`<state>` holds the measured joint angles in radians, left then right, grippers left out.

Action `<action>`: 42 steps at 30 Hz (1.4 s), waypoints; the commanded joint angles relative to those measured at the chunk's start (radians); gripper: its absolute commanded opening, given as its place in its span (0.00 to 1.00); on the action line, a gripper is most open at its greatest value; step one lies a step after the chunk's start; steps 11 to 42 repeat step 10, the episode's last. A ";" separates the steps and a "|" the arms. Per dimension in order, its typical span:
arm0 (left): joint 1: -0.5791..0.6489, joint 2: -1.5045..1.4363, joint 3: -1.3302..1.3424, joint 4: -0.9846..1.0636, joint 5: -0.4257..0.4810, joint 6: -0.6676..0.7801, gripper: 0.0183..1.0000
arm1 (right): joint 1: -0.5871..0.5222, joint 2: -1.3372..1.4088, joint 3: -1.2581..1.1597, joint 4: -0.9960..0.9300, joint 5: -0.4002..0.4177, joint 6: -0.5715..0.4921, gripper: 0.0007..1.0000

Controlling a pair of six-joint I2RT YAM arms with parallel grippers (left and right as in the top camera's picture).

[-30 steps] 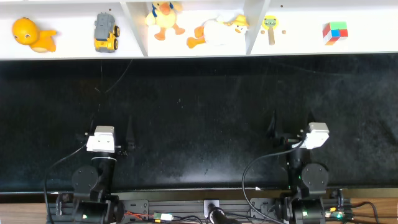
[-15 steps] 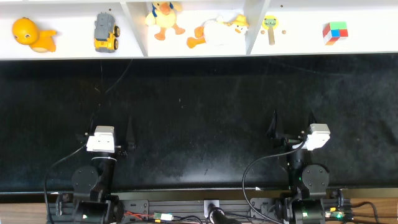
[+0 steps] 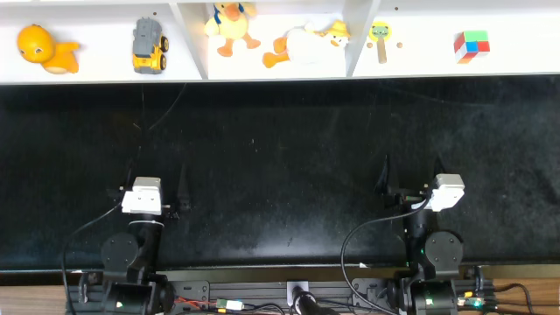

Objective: Store Toys

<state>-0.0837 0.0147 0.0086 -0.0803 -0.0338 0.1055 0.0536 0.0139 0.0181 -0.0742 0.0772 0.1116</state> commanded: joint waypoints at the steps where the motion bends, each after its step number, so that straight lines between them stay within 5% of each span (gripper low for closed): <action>1: -0.001 -0.011 0.000 -0.004 0.006 0.010 1.00 | -0.002 -0.010 -0.014 0.003 -0.006 0.008 1.00; 42: -0.001 -0.011 0.000 -0.004 0.006 0.010 1.00 | -0.002 -0.010 -0.014 0.003 -0.006 0.008 1.00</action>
